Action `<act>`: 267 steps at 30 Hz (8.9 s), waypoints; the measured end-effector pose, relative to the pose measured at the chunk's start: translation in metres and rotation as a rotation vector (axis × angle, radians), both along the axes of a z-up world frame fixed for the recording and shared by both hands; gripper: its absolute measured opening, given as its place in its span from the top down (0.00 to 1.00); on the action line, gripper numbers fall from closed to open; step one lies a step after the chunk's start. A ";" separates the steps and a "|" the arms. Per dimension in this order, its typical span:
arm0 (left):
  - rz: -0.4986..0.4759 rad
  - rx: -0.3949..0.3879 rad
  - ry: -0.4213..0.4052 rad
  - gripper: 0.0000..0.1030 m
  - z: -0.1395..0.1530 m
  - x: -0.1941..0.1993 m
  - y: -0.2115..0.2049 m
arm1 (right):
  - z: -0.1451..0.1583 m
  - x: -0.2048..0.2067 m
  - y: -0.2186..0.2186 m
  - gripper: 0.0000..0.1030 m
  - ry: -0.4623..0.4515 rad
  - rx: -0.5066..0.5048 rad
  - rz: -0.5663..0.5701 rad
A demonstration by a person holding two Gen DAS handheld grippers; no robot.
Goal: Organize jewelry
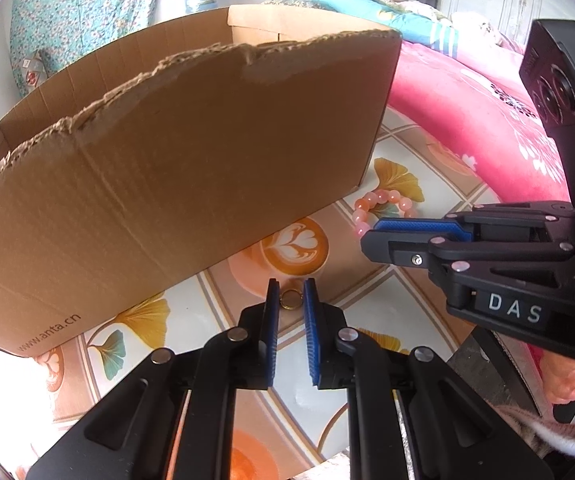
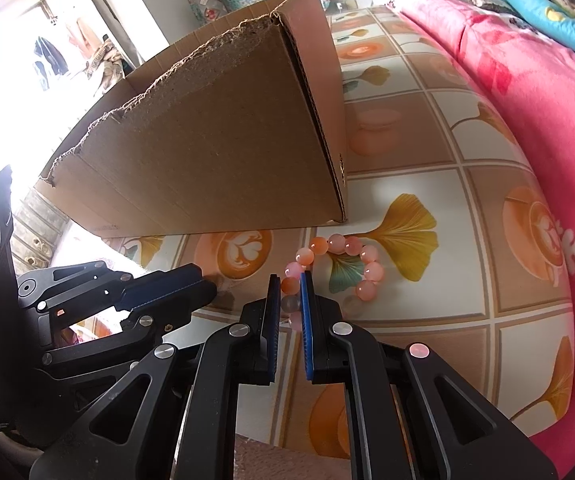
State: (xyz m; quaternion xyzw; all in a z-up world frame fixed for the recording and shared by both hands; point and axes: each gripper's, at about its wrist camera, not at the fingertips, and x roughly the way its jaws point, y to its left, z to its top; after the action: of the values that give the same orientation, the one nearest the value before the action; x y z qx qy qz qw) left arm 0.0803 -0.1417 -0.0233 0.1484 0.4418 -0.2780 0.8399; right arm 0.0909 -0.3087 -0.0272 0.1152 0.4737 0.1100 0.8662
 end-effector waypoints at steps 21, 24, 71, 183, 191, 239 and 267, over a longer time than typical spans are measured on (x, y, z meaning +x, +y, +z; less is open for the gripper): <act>0.028 0.003 0.018 0.89 0.002 0.003 0.000 | 0.001 0.007 0.013 0.92 0.017 -0.035 -0.021; 0.031 0.002 0.018 0.89 0.001 0.003 0.000 | 0.002 0.007 0.014 0.93 0.018 -0.041 -0.022; 0.058 -0.022 -0.055 0.89 0.027 -0.009 0.010 | 0.061 -0.003 -0.028 0.93 -0.077 0.148 -0.112; 0.372 -0.363 0.155 0.30 0.144 0.117 0.133 | 0.099 0.118 -0.053 0.66 -0.027 0.239 -0.002; 0.618 -0.417 0.296 0.25 0.075 0.104 0.206 | 0.071 0.118 -0.035 0.63 0.084 0.149 -0.002; 0.556 -0.324 -0.073 0.08 0.113 -0.094 0.206 | 0.128 -0.058 0.041 0.26 -0.163 -0.015 0.049; 0.578 -0.040 0.061 0.06 0.072 -0.074 0.124 | 0.077 -0.048 0.076 0.12 -0.012 -0.222 -0.065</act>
State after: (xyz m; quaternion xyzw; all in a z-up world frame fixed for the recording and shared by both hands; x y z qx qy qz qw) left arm 0.0066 -0.0179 0.0490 -0.0084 0.4852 -0.0401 0.8734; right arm 0.0425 -0.2325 0.0496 0.0330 0.4737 0.0296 0.8796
